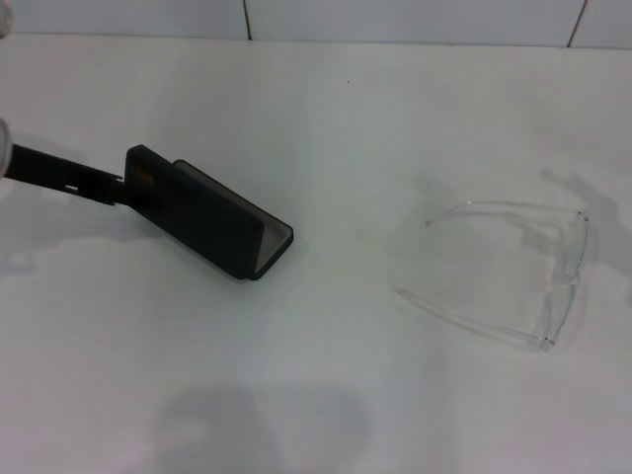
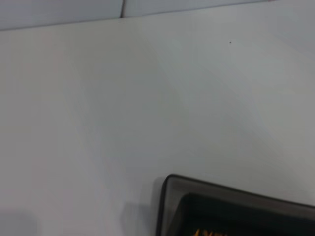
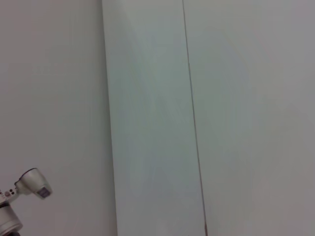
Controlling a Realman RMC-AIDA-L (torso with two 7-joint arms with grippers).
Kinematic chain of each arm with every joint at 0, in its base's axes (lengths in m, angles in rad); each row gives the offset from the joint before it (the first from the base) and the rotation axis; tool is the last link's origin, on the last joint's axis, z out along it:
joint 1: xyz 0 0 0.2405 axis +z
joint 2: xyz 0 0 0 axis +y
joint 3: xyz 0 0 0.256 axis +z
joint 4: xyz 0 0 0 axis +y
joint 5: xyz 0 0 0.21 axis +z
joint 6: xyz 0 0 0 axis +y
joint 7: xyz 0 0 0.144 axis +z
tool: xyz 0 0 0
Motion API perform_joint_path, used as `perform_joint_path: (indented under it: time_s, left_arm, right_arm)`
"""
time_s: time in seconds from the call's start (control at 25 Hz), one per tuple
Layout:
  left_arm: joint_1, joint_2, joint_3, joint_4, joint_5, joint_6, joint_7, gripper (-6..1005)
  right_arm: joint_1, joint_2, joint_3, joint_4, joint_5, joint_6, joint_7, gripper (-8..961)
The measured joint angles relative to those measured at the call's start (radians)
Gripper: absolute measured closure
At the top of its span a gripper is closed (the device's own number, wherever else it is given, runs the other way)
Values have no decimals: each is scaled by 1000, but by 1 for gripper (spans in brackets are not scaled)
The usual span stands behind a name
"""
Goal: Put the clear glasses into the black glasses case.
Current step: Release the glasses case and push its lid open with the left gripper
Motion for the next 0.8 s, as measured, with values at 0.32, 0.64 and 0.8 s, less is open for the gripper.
perform_joint_path:
  time_s: [0.32, 0.64, 0.8]
  left_arm:
    - [-56, 4, 1, -91, 1, -43, 17, 186]
    - [-69, -6, 1, -93, -12, -45, 33, 186]
    - [-82, -17, 1, -93, -13, -41, 46, 186]
  right_arm:
    - [-10, 4, 3, 0, 1, -1, -11, 97]
    - [-13, 9, 4, 2, 1, -1, -13, 97]
    - [-20, 10, 4, 2, 1, -1, -13, 97]
